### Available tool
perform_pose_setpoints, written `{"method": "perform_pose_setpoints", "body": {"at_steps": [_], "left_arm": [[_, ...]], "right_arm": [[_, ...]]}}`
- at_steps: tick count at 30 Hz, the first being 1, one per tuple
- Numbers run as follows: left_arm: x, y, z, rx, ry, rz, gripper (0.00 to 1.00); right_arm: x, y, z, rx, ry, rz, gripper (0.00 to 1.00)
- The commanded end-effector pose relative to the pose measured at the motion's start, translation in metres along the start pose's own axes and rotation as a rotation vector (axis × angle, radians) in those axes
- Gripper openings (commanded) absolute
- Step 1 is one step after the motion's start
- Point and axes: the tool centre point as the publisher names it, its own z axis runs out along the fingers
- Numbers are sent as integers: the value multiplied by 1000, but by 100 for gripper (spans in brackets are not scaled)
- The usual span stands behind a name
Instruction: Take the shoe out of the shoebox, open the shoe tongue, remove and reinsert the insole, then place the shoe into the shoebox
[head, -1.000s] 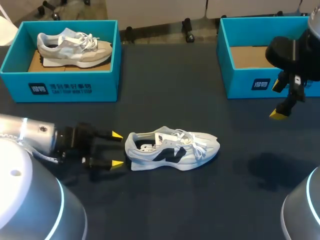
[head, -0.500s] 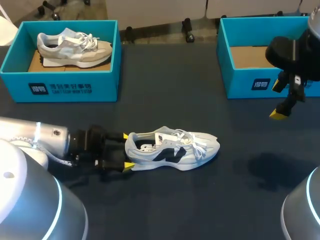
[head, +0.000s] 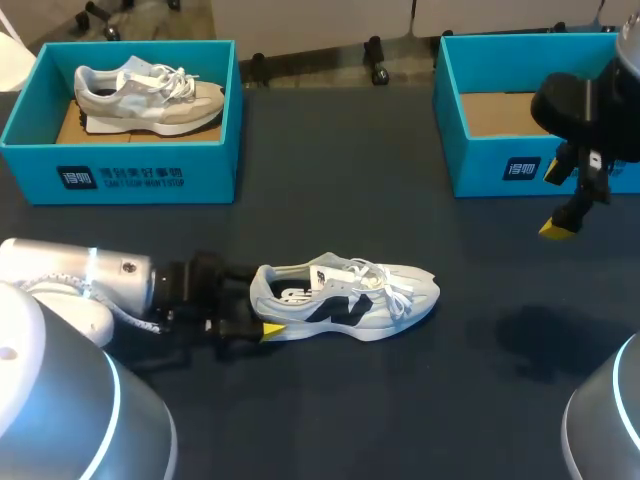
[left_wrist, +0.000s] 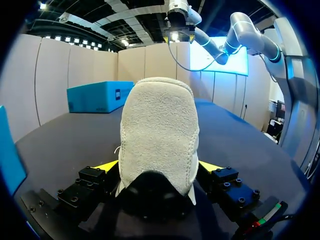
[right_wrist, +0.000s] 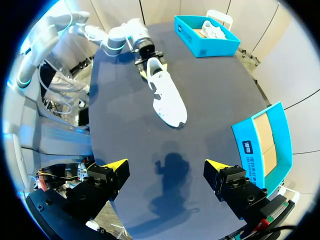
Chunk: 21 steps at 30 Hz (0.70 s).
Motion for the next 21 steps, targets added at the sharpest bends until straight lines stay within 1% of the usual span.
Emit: {"method": "perform_pose_setpoints", "body": {"at_steps": [1, 8, 10, 11, 12, 14, 15, 16, 17, 21], "left_arm": [[-2, 0, 8, -5, 5, -3, 100], [-5, 4, 14, -22, 14, -5, 100], [-6, 5, 15, -29, 18, -7, 88], [-7, 6, 15, -31, 19, -8, 66], [-8, 7, 16, -35, 19, -10, 54], [-9, 8, 17, -47, 23, -11, 44], [-9, 9, 17, -51, 26, -11, 35], [-9, 9, 17, -52, 30, -11, 20], [-9, 9, 17, -54, 31, -9, 0], [-10, 9, 15, -73, 63, 2, 0]], "right_arm": [[-2, 1, 1, 4, 3, 1, 100], [-2, 1, 1, 4, 3, 1, 100], [-2, 1, 1, 4, 3, 1, 100], [-2, 1, 1, 4, 3, 1, 100], [-2, 1, 1, 4, 3, 1, 100], [-2, 1, 1, 4, 3, 1, 100], [-2, 1, 1, 4, 3, 1, 100], [-2, 1, 1, 4, 3, 1, 100], [-2, 1, 1, 4, 3, 1, 100], [-2, 1, 1, 4, 3, 1, 100]]}}
